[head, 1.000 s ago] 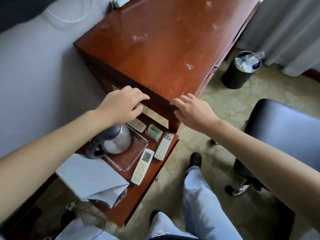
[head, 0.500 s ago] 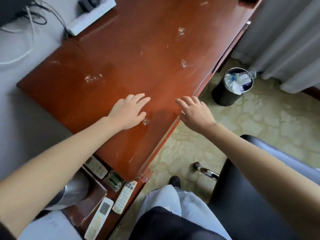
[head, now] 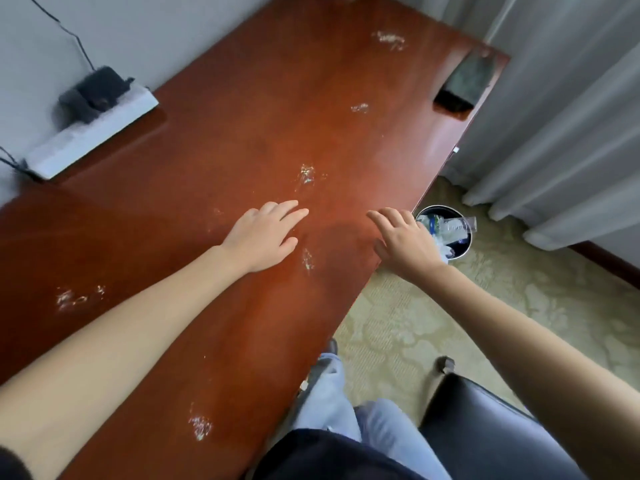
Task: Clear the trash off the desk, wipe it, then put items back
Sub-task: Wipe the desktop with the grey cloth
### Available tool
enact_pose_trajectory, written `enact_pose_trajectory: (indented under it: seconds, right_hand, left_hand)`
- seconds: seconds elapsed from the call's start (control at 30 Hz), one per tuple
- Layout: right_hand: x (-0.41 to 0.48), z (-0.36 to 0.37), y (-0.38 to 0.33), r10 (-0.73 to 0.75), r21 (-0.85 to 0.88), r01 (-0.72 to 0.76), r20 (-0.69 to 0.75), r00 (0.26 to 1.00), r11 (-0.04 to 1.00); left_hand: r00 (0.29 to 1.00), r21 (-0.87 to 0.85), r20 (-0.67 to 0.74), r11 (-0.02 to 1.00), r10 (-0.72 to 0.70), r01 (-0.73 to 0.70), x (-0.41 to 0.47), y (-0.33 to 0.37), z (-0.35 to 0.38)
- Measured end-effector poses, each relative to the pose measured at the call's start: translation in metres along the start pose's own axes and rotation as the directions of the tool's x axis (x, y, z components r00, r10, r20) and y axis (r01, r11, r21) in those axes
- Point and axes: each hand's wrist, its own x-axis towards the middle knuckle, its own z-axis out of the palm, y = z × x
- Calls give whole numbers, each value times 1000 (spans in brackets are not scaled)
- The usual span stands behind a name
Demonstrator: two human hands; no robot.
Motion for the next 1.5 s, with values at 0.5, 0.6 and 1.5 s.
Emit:
enact_pose_trajectory:
  seconds: [0.5,0.6,1.5]
  right_hand:
    - [223,-16,206,310,134,-289,-180,934,948]
    - [266,-28,243,425,161,-409,-82,901,898]
    - [342,-25,366,-527,41,528,157,835,848]
  left_hand:
    - [957,-42,19,956,-288,289,265,-8,-17]
    - [926,-59,23,924,-378,379,315,-14,-24]
    - [877,-148,196,871,-438,468,427,-85,-35]
